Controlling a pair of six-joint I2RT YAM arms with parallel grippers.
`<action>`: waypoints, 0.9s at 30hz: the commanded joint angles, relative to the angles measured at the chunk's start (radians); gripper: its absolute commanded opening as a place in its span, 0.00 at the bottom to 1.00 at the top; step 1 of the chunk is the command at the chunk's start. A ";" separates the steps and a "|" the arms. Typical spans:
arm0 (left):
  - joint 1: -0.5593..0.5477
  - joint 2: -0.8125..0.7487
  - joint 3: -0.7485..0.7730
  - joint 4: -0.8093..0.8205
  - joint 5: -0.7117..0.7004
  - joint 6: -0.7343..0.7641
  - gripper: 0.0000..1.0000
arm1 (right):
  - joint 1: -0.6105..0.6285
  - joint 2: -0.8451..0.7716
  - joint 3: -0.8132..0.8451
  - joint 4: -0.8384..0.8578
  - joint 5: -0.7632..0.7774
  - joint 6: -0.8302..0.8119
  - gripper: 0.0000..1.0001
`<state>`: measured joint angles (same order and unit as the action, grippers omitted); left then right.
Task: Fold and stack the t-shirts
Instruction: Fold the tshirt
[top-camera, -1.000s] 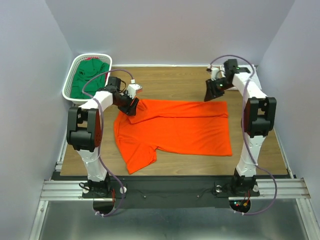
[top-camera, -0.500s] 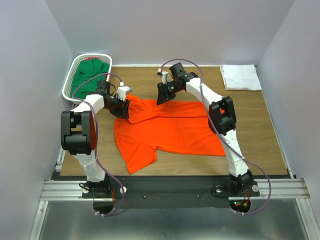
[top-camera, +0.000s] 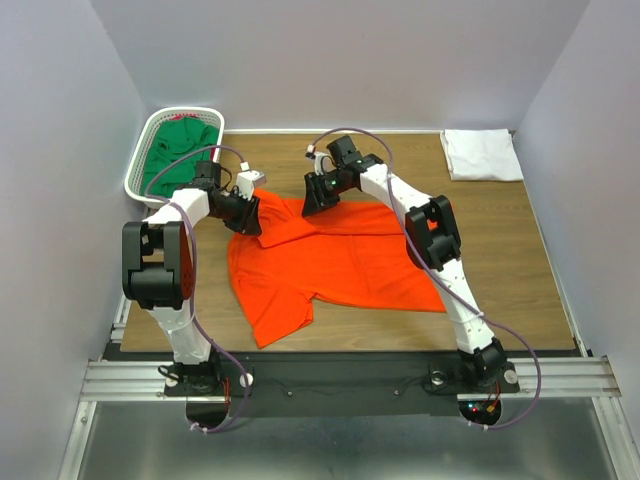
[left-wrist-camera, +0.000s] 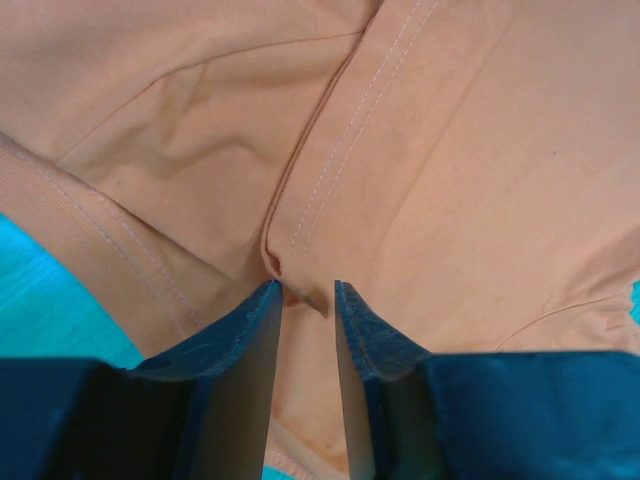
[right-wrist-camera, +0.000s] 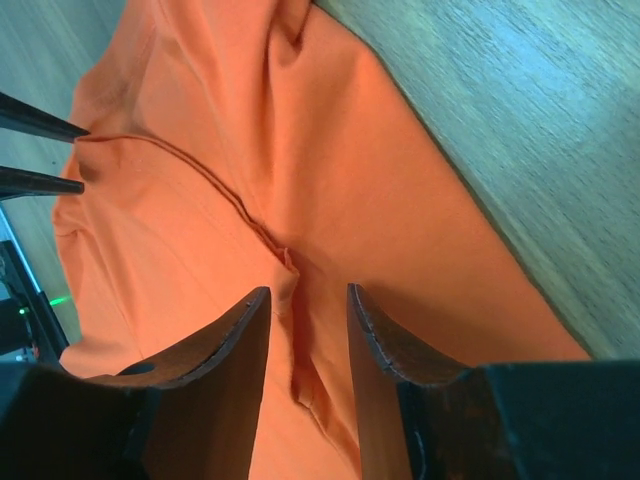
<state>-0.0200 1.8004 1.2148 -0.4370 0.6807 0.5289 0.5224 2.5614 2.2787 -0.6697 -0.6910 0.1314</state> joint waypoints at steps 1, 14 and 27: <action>0.000 0.005 0.011 0.009 0.042 -0.009 0.36 | 0.019 0.006 0.036 0.064 -0.053 0.020 0.40; 0.005 0.008 -0.006 0.009 0.056 -0.003 0.25 | 0.036 0.019 0.019 0.067 -0.090 0.030 0.21; 0.012 -0.151 -0.075 -0.101 0.114 0.146 0.00 | 0.036 -0.174 -0.123 0.067 -0.170 -0.036 0.01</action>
<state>-0.0116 1.7508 1.1576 -0.4717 0.7452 0.5991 0.5510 2.5065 2.1731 -0.6289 -0.8047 0.1337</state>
